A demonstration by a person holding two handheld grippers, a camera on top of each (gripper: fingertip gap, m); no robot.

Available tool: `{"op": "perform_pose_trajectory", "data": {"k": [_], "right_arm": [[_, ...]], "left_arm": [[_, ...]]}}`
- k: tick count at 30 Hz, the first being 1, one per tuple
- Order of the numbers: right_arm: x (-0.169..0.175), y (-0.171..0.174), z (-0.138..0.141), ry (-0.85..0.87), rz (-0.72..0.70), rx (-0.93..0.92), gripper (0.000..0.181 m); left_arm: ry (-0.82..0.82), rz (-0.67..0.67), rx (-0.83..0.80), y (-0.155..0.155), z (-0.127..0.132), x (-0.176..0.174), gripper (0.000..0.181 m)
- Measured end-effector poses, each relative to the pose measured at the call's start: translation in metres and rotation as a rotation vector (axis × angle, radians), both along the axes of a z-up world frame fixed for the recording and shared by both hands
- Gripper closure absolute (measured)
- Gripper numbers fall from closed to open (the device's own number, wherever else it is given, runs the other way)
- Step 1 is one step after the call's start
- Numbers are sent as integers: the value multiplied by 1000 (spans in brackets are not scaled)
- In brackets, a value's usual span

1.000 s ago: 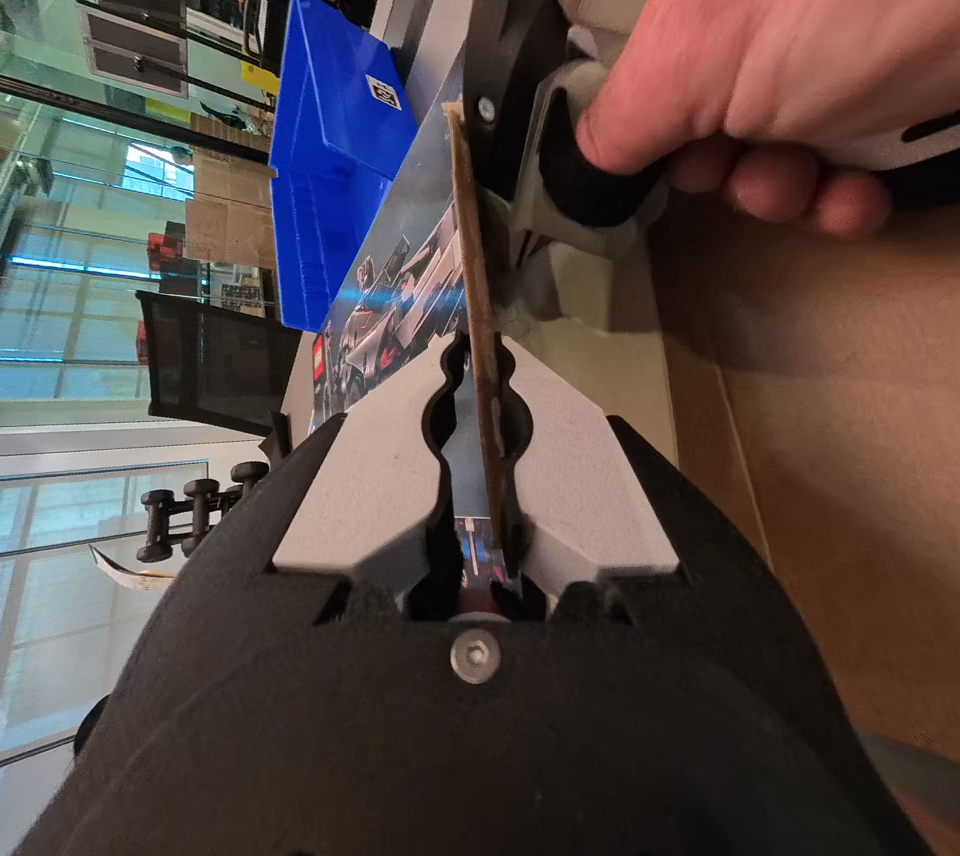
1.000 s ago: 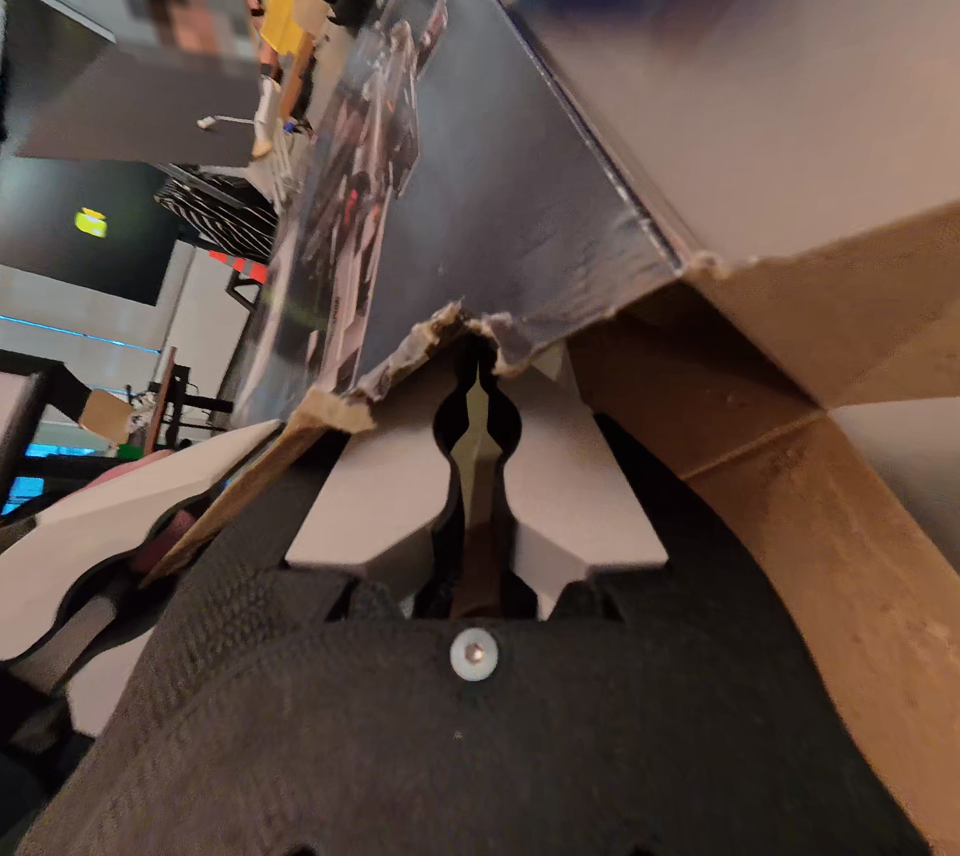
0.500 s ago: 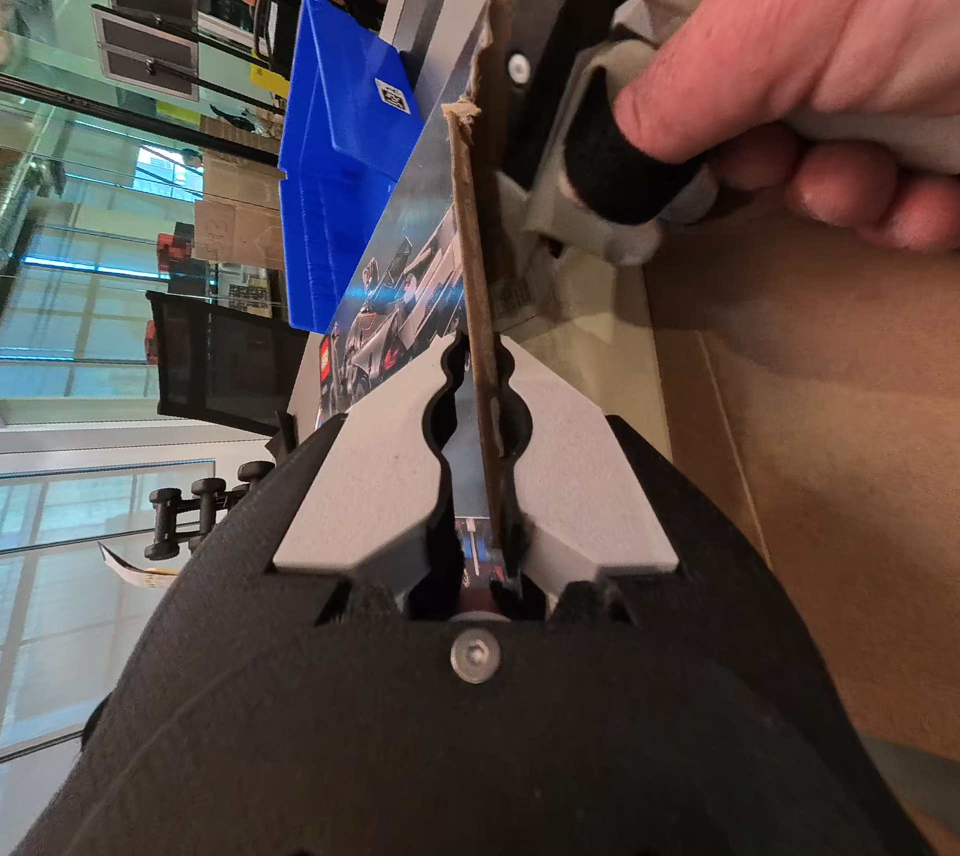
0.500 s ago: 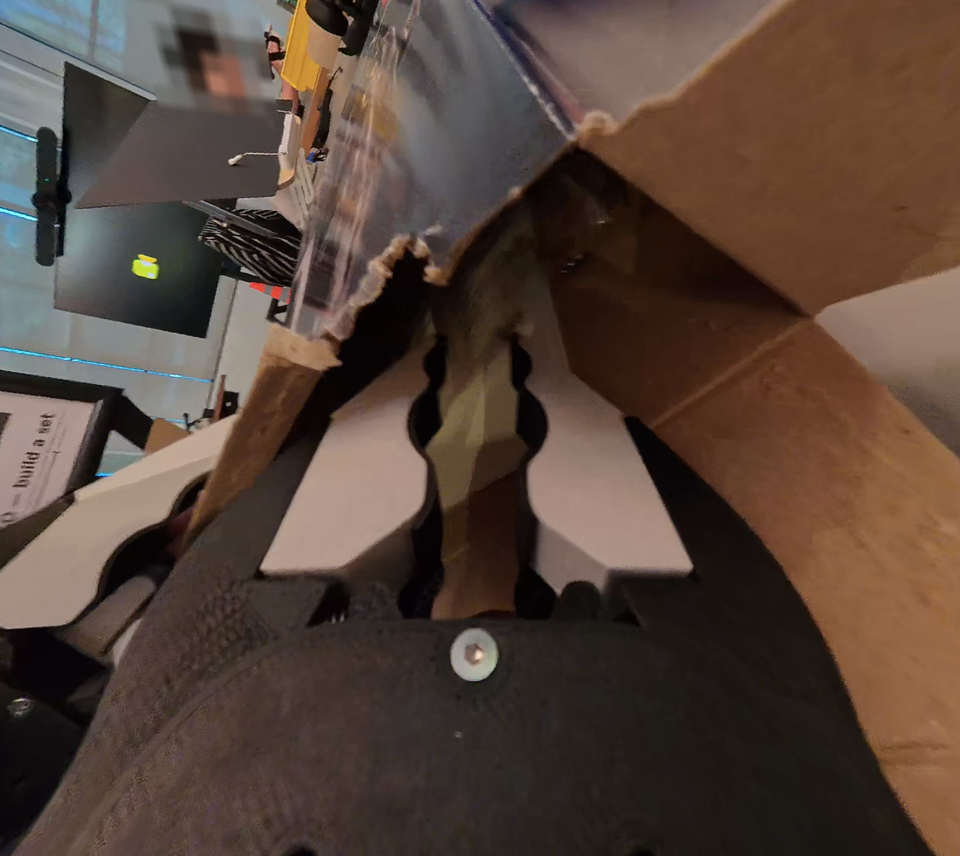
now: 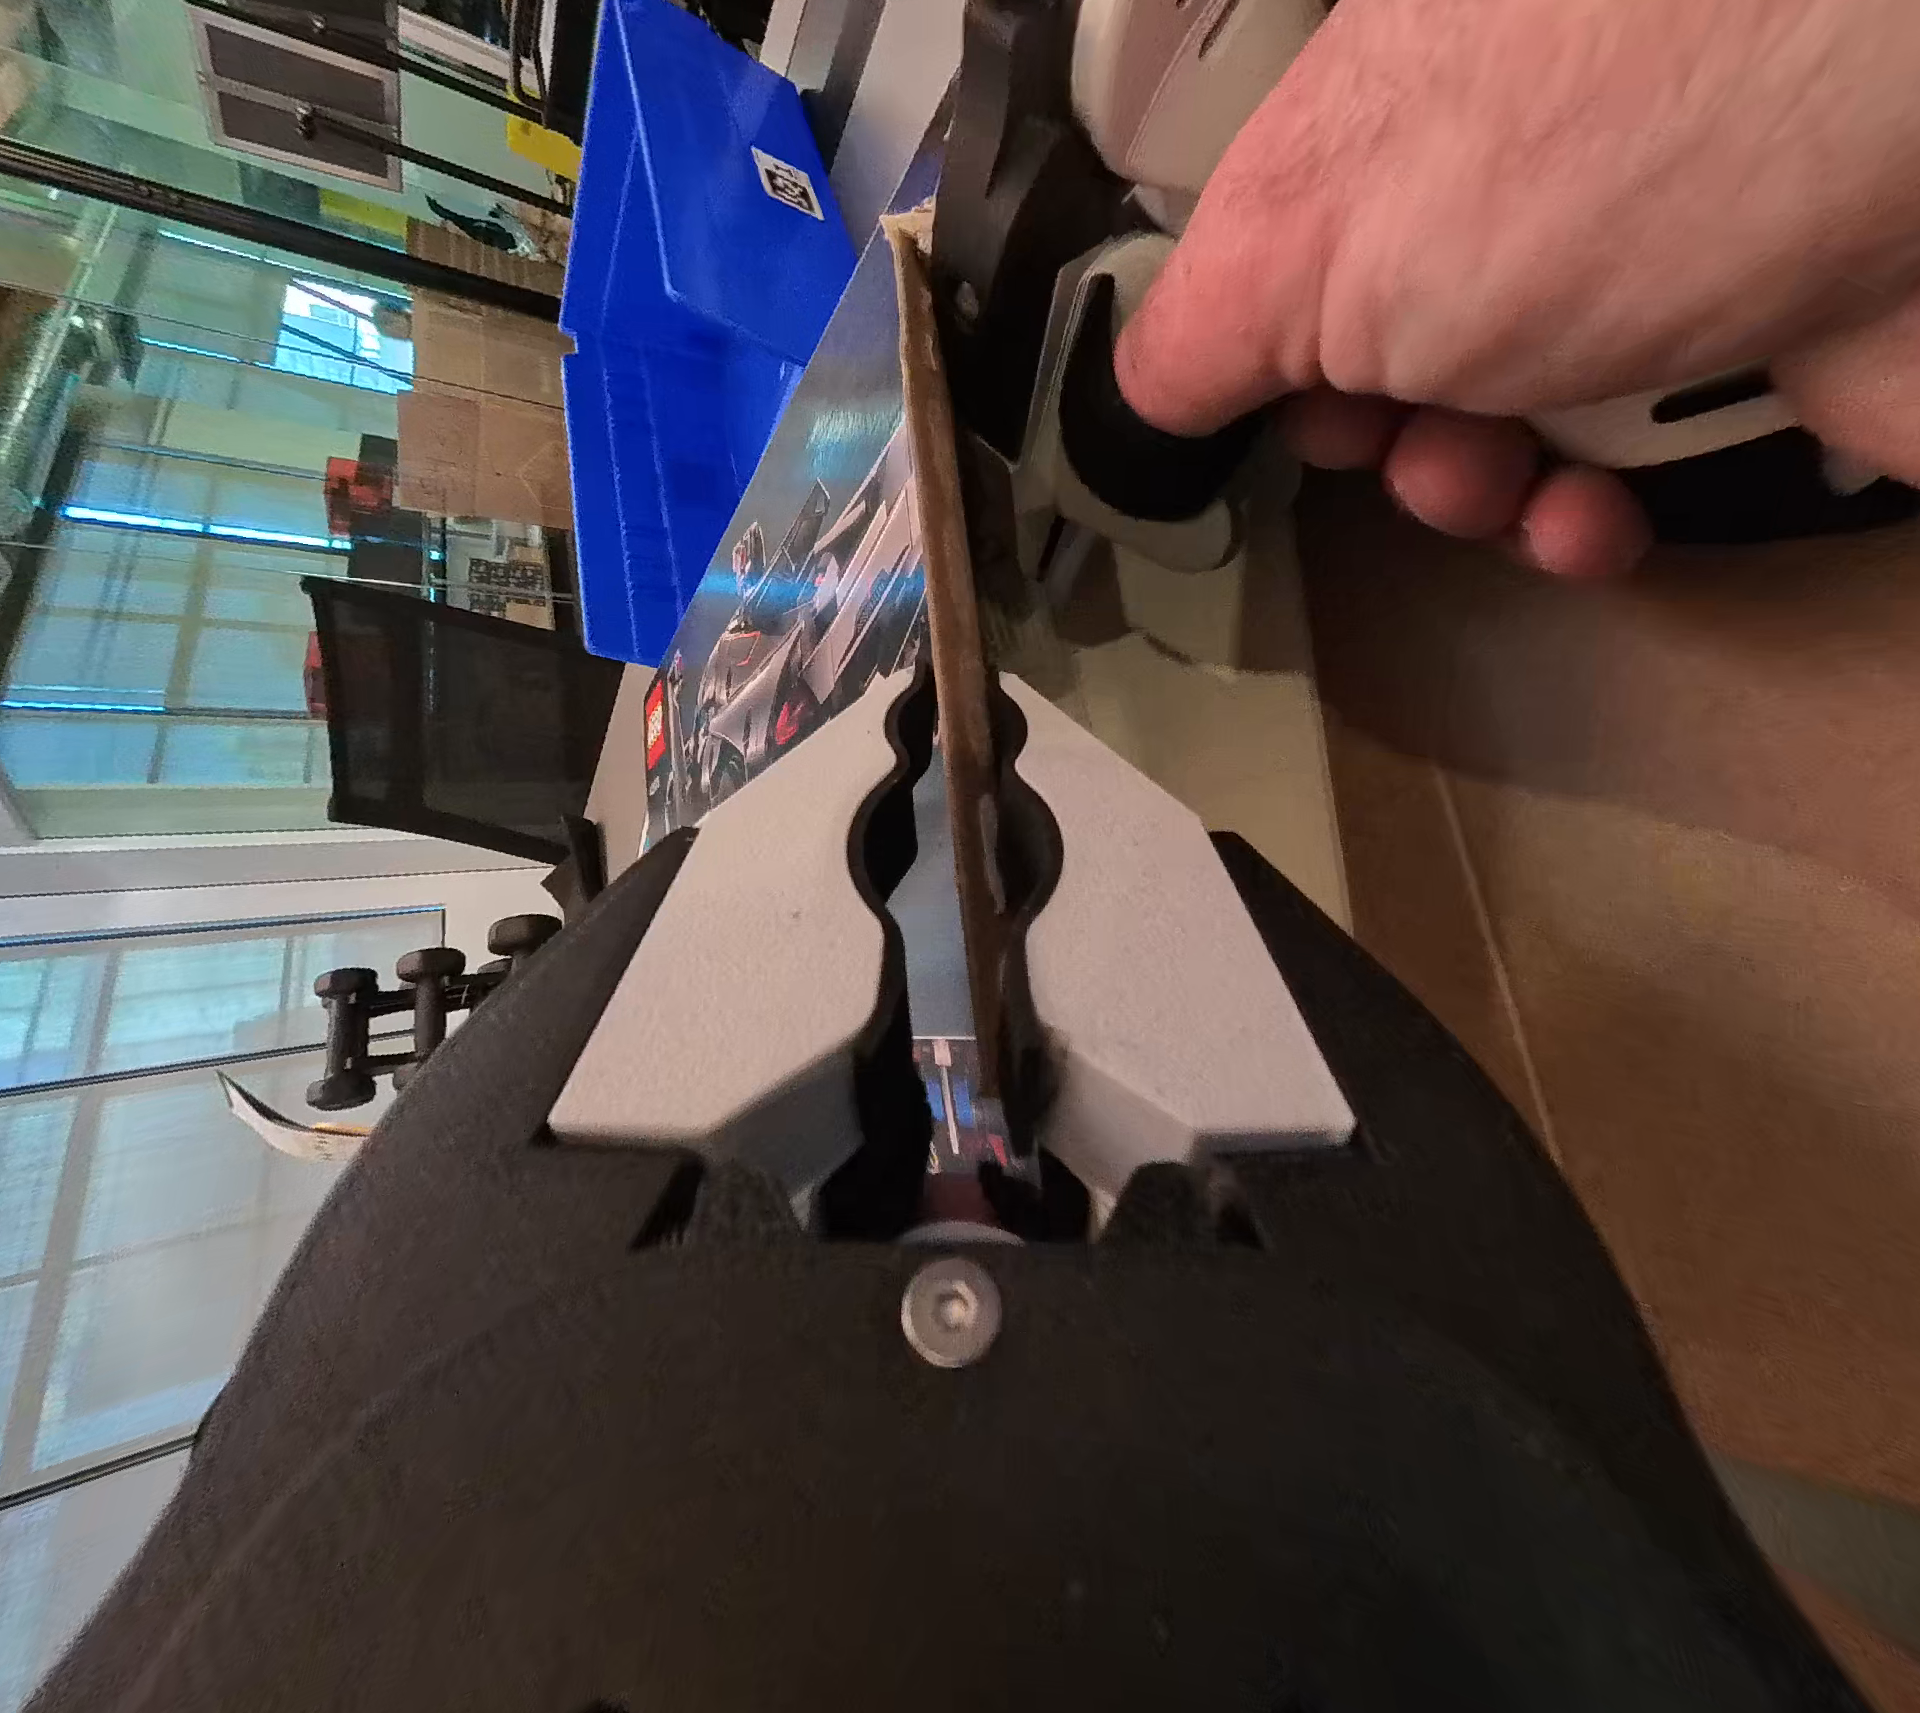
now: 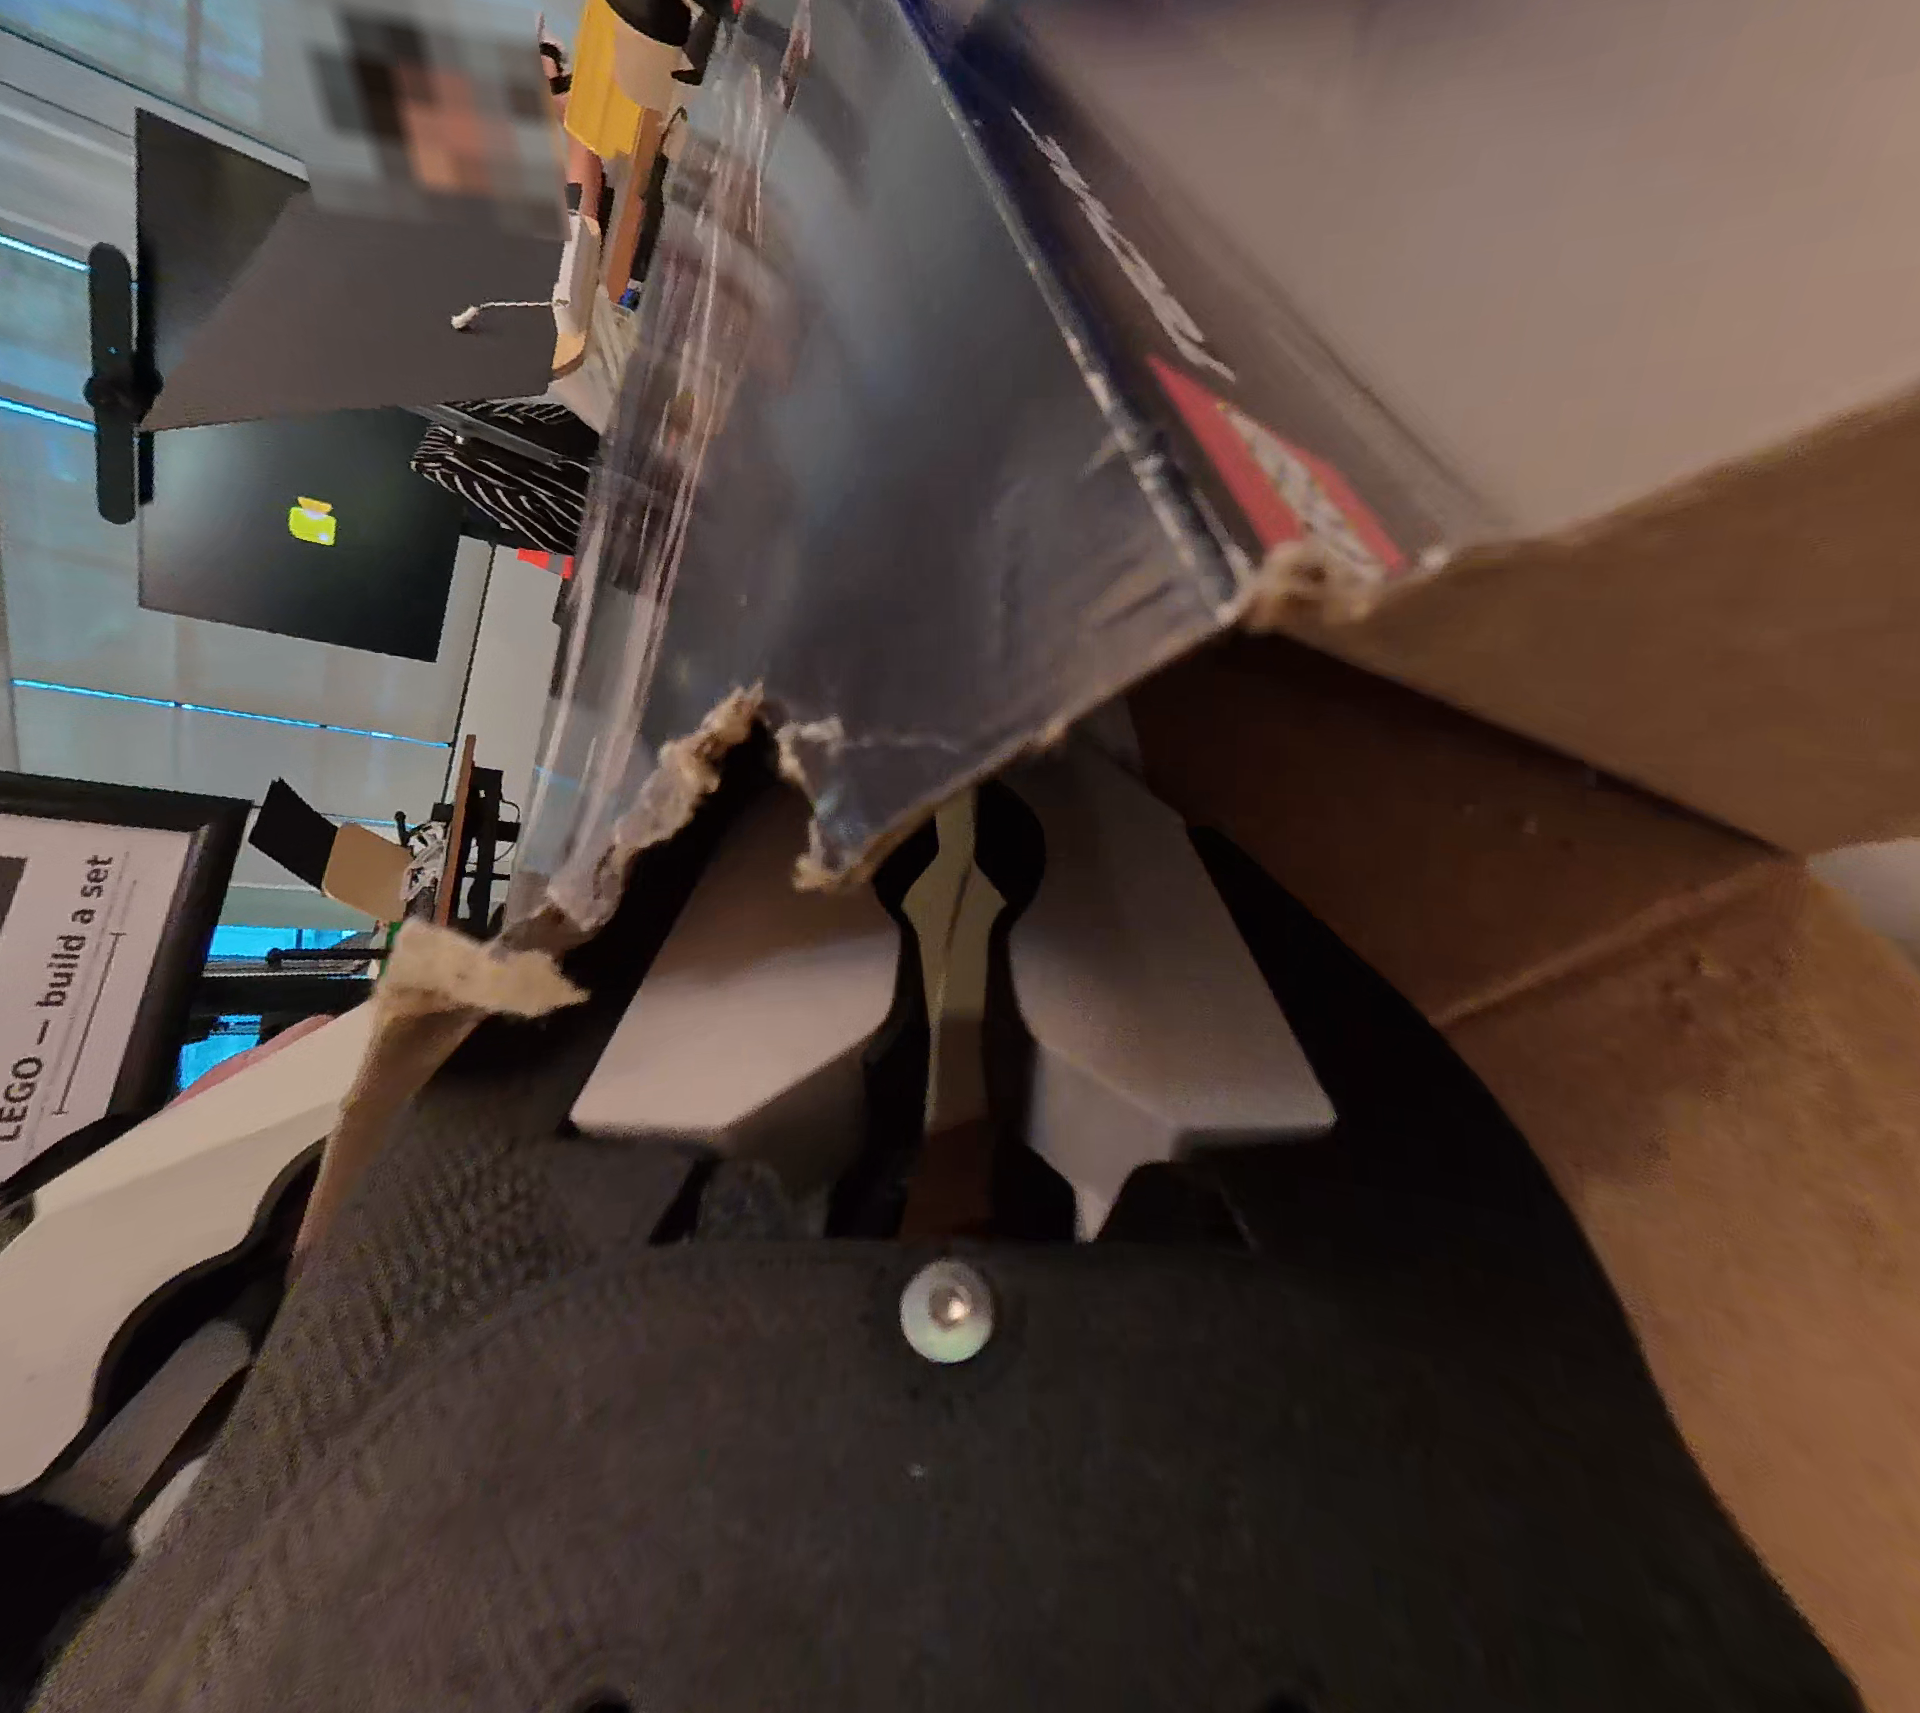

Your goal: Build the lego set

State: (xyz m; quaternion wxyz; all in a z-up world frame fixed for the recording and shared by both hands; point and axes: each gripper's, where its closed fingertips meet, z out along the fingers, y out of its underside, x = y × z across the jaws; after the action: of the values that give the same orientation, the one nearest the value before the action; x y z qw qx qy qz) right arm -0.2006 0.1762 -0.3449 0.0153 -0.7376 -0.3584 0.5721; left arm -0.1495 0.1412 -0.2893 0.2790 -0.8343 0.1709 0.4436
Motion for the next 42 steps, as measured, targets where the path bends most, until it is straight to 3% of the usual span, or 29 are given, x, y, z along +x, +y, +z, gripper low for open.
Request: {"op": "perform_pose_trajectory", "data": {"k": [14,24,33,36,39,42], "right_arm": [[61,9,41,109,-31,52,181],[150,41,79,116,-37,210,181],[230,76,84,28,29,279,181],[242,88,88,30,0,263,181],[244,92,90,41,-18,249,181],[240,90,93,67,-32,220,181]], "left_arm": [[-15,-3,17,3,9,-4,175],[-64,6,24,8,2,-3,173],[-79,-17,-19,16,-23,3,166],[-138,-112,-16,24,-26,19,151],[-243,-229,2,22,-17,51,107],[-394,-395,68,5,4,96,75]]}}
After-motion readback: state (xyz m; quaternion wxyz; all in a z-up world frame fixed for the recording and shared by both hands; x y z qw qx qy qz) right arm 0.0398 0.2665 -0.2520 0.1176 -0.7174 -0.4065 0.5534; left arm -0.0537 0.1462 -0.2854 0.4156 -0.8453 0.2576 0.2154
